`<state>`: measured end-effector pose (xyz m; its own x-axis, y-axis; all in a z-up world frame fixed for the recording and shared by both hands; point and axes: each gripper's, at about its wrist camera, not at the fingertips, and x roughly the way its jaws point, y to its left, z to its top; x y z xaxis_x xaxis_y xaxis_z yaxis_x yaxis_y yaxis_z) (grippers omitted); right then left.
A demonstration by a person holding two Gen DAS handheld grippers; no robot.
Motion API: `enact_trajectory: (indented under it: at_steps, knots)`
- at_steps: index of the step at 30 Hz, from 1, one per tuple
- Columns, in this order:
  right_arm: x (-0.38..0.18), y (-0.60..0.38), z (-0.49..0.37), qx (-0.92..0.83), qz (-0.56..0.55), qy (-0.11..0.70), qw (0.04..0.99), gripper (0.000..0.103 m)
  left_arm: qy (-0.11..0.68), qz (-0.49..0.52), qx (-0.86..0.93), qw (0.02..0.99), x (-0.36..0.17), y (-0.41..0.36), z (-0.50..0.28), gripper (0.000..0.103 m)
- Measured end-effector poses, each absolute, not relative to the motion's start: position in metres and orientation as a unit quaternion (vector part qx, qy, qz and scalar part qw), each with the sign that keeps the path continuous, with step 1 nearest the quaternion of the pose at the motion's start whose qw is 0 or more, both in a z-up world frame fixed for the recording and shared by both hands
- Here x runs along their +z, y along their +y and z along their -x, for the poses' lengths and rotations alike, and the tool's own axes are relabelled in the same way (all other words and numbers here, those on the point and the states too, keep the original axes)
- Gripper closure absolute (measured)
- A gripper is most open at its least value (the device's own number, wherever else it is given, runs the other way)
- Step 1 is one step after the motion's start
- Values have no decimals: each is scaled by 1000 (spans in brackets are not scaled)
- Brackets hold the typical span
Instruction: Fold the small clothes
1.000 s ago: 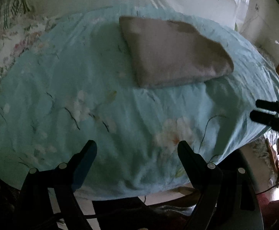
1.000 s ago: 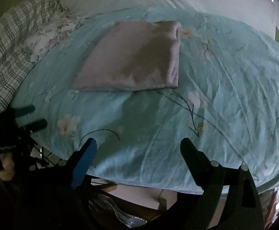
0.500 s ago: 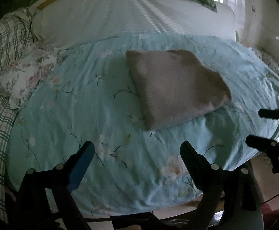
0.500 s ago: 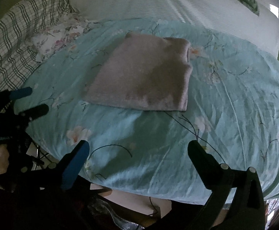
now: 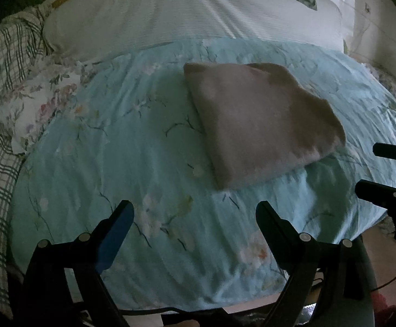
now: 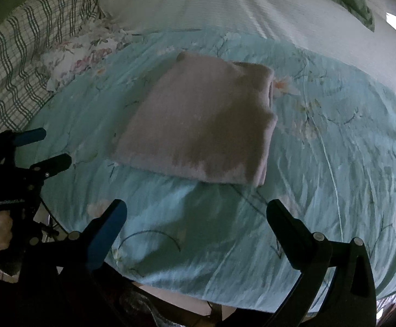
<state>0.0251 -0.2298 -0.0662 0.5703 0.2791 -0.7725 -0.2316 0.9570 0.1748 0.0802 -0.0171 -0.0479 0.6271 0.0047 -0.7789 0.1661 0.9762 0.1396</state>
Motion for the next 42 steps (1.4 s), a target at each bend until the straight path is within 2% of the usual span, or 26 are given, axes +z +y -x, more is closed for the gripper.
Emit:
enact_trajectory:
  at_steps: [17, 42]
  knots:
    - [-72, -231, -49, 143, -32, 453, 879, 1, 442, -103, -49, 890, -57, -33, -115, 11]
    - [-69, -226, -51, 141, -34, 452, 880, 1, 431, -115, -48, 894, -52, -46, -112, 11]
